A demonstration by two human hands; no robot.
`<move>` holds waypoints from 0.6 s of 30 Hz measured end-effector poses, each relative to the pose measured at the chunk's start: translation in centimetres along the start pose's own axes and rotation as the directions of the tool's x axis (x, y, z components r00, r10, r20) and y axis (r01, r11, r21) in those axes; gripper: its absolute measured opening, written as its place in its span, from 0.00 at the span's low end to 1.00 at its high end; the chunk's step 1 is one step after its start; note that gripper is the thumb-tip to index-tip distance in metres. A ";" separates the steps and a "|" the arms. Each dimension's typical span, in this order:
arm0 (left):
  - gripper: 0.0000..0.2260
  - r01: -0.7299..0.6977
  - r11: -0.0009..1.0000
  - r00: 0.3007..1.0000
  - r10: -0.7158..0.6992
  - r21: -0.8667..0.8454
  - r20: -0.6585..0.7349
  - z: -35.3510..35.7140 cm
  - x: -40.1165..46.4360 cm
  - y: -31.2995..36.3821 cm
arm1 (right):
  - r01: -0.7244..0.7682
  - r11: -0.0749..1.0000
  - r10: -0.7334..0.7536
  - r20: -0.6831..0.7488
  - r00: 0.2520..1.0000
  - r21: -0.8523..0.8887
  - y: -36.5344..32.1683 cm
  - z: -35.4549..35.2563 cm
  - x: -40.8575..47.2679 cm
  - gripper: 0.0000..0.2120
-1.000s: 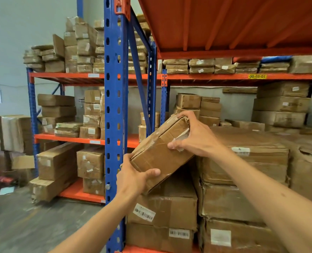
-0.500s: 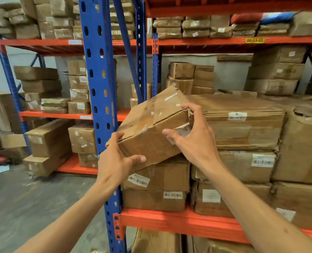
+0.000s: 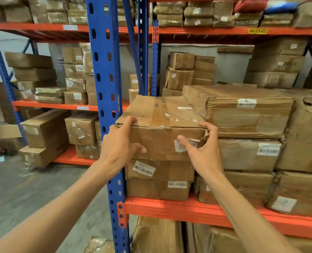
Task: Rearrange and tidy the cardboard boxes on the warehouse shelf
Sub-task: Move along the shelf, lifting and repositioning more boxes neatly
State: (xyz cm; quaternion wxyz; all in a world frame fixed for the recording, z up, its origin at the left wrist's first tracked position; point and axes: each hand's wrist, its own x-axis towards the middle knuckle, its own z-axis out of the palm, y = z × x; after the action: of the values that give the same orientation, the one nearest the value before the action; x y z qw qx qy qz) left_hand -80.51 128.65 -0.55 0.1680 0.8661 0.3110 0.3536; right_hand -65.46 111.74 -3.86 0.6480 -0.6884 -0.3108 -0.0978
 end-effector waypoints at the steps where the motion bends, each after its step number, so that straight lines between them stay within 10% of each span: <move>1: 0.40 -0.009 1.000 1.000 0.009 -0.006 -0.007 0.0 0.0 -0.2 | 0.007 1.000 -0.007 0.007 1.000 -0.021 0.1 0.0 0.4 0.30; 5: 0.34 -0.071 0.953 0.997 0.067 0.295 0.024 -0.2 0.5 1.0 | 0.040 0.964 -0.020 0.076 0.997 -0.264 -0.1 -0.7 1.6 0.32; 9: 0.43 -0.154 0.625 0.981 0.191 0.765 0.041 -0.3 1.7 3.1 | 0.392 0.643 -0.405 0.143 0.903 -0.658 -1.8 -1.3 3.1 0.31; 13: 0.65 -0.457 0.585 0.887 0.358 0.670 0.293 0.6 3.6 2.1 | 0.564 0.445 -0.488 0.340 0.804 -0.696 -1.0 -0.6 4.6 0.29; 18: 0.62 -0.522 0.656 0.849 0.457 0.545 0.264 2.1 4.9 0.8 | 0.580 0.395 -0.545 0.327 0.772 -0.712 2.3 0.7 5.3 0.26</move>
State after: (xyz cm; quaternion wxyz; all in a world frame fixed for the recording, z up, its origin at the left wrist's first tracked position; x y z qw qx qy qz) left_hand -75.91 131.16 0.88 -0.1997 0.9418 0.1519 0.2236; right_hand -60.23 114.10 -3.08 0.2027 -0.7538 -0.4620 -0.4210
